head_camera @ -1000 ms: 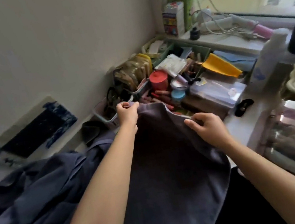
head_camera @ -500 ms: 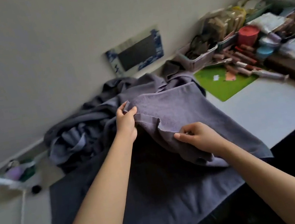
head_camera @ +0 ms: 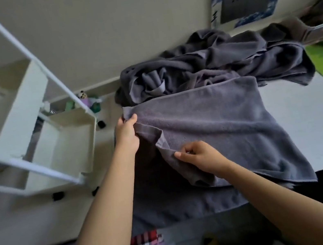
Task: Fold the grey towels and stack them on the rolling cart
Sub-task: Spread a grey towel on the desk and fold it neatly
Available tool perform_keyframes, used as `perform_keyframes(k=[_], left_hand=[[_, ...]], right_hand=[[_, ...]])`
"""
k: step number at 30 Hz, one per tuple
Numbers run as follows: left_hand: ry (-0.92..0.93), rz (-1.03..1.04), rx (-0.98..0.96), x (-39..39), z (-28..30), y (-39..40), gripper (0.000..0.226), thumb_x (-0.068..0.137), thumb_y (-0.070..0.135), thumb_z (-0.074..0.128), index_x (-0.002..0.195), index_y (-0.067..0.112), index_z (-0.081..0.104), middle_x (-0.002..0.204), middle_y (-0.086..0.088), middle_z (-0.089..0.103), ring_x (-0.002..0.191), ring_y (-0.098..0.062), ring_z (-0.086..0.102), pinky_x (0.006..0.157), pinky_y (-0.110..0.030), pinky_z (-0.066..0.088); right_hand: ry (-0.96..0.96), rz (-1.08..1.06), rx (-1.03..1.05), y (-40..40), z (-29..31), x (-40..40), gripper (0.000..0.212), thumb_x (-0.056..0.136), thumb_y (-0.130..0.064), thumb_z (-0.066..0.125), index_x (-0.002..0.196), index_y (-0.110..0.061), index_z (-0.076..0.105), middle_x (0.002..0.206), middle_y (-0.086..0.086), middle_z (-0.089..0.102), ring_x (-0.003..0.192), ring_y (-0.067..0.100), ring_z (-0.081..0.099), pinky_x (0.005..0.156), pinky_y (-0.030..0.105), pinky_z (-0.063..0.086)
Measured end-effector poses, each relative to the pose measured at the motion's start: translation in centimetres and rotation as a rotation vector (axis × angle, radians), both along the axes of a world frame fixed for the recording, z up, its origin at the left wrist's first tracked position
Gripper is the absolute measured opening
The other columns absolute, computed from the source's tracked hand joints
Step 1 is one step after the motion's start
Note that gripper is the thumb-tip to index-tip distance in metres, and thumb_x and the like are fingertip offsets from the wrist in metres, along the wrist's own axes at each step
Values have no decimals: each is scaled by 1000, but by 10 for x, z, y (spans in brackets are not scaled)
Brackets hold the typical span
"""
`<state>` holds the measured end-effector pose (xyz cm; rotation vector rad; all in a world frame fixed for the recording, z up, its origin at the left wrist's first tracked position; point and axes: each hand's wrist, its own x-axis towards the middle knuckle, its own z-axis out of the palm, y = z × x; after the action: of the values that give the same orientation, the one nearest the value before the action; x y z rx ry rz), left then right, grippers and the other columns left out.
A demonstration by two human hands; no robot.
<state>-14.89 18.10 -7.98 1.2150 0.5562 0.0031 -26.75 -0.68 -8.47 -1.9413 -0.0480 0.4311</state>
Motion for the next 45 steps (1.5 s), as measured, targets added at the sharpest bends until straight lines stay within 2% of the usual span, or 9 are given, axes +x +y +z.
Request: perform_keyframes(k=[4, 8, 15, 19, 24, 28, 34, 39, 45], left_hand=[[191, -41, -35, -21, -39, 19, 10, 89, 4, 56, 83, 12, 58, 71, 0, 68, 75, -16, 60, 61, -28, 50], [315, -121, 68, -37, -66, 26, 3, 89, 13, 61, 90, 11, 61, 78, -2, 59, 76, -15, 57, 70, -28, 48], [206, -7, 217, -20, -44, 54, 20, 88, 20, 64, 107, 14, 65, 86, -1, 66, 80, -17, 60, 64, -24, 50], [155, 124, 453, -14, -32, 86, 28, 88, 23, 64, 112, 9, 67, 101, 0, 67, 91, -16, 61, 86, -31, 51], [347, -147, 419, -39, -61, 98, 15, 94, 24, 51, 83, 18, 60, 91, -8, 64, 87, -24, 61, 80, -33, 50], [374, -209, 473, -72, -86, 101, 30, 91, 24, 56, 118, 12, 60, 122, -9, 62, 112, -25, 57, 100, -42, 45], [342, -170, 231, -123, -71, 90, 31, 101, 17, 37, 125, 2, 50, 105, -12, 58, 80, -18, 60, 68, -23, 47], [430, -124, 187, -165, -74, 89, 28, 98, 30, 43, 96, 10, 62, 99, -12, 64, 92, -27, 62, 74, -34, 54], [421, -203, 265, -202, -80, 84, 22, 92, 32, 56, 74, 19, 59, 74, -1, 65, 59, -11, 63, 51, -17, 44]], right_hand=[[3, 11, -164, 31, -32, -3, 39, 91, -33, 56, 55, -21, 47, 53, -8, 47, 50, 4, 43, 48, 16, 31], [78, 53, -193, 51, -52, -7, 28, 93, -34, 52, 85, -11, 66, 72, -4, 62, 69, 11, 56, 61, 21, 38], [-26, 34, -86, 78, -44, -11, 22, 91, -33, 56, 76, -20, 66, 70, -4, 66, 64, 7, 59, 59, 17, 44], [20, 64, 30, 113, -39, -12, 18, 92, -30, 54, 83, -21, 67, 79, -10, 66, 73, 2, 59, 68, 16, 46], [169, 48, -146, 127, -69, -16, 24, 94, -28, 51, 102, -14, 69, 93, 3, 69, 91, 17, 61, 73, 20, 38], [192, 58, -176, 130, -77, -17, 25, 94, -30, 51, 104, -15, 69, 99, 3, 70, 89, 15, 59, 75, 21, 39], [274, -71, -21, 134, -68, -19, 24, 93, -24, 53, 102, -10, 70, 90, 0, 65, 87, 13, 57, 81, 25, 43], [592, -49, 207, 142, -58, -14, 34, 99, -27, 38, 103, -9, 67, 101, 12, 70, 95, 27, 66, 91, 39, 51], [291, 236, 49, 159, -54, 13, 29, 100, -18, 34, 118, -14, 58, 108, 12, 65, 81, 18, 62, 69, 21, 47]])
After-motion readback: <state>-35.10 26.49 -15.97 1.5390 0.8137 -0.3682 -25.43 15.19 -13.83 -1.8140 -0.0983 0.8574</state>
